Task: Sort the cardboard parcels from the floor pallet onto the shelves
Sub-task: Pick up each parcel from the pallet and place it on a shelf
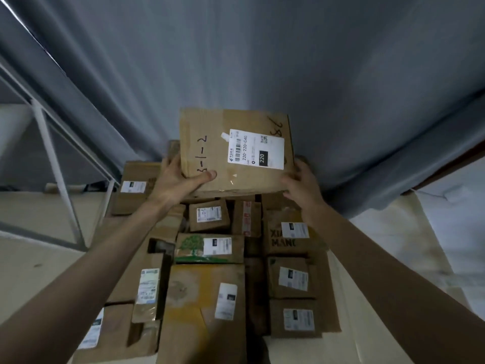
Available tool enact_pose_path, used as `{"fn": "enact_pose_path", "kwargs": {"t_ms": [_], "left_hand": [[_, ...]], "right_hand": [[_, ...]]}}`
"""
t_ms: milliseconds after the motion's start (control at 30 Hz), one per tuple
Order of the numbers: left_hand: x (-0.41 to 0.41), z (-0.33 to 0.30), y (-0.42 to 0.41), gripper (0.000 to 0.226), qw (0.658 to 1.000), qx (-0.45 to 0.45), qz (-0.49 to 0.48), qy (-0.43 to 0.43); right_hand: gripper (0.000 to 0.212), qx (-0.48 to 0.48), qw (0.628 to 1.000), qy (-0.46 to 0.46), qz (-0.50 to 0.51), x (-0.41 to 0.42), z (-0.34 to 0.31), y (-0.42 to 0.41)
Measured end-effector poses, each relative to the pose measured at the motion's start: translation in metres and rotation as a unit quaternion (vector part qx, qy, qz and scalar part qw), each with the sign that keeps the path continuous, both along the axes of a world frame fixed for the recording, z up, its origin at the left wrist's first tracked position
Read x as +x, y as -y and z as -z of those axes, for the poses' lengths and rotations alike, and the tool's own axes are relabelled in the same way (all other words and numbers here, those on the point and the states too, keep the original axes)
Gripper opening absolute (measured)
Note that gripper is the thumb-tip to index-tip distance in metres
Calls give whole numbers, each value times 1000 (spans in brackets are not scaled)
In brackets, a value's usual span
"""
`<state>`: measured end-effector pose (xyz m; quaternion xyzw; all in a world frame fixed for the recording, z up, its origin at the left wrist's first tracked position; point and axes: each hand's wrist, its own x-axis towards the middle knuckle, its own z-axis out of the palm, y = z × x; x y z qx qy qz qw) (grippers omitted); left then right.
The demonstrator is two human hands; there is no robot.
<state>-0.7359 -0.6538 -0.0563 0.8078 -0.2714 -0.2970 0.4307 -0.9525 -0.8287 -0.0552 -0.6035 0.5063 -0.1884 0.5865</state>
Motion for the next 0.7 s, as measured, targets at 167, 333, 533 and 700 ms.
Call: {"fn": "enact_pose_path", "kwargs": {"t_ms": [167, 333, 533, 700], "left_hand": [[3, 120, 53, 71, 996, 24, -24, -86], [13, 255, 82, 74, 983, 57, -61, -166], [34, 379, 94, 76, 974, 105, -88, -178], [36, 443, 96, 84, 971, 160, -62, -167]], "right_hand": [[64, 66, 996, -51, 5, 13, 119, 55], [66, 132, 987, -87, 7, 32, 247, 85], [69, 216, 969, -116, 13, 45, 370, 93], [68, 242, 960, -144, 5, 45, 426, 84]]}}
